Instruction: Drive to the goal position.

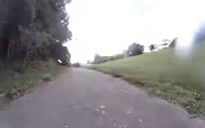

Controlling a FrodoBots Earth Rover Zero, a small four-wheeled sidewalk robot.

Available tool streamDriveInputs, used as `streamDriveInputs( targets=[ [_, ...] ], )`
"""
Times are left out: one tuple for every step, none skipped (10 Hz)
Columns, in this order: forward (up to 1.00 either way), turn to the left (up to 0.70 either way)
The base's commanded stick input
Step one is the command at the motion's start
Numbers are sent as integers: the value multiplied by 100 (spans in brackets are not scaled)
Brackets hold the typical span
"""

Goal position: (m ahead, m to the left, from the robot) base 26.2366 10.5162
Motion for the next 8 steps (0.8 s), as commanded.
streamDriveInputs(
  targets=[
    [100, 27],
    [100, 13],
    [100, 3],
    [100, 0],
    [100, 0],
    [100, 0],
    [100, 0],
    [100, 0]
  ],
)
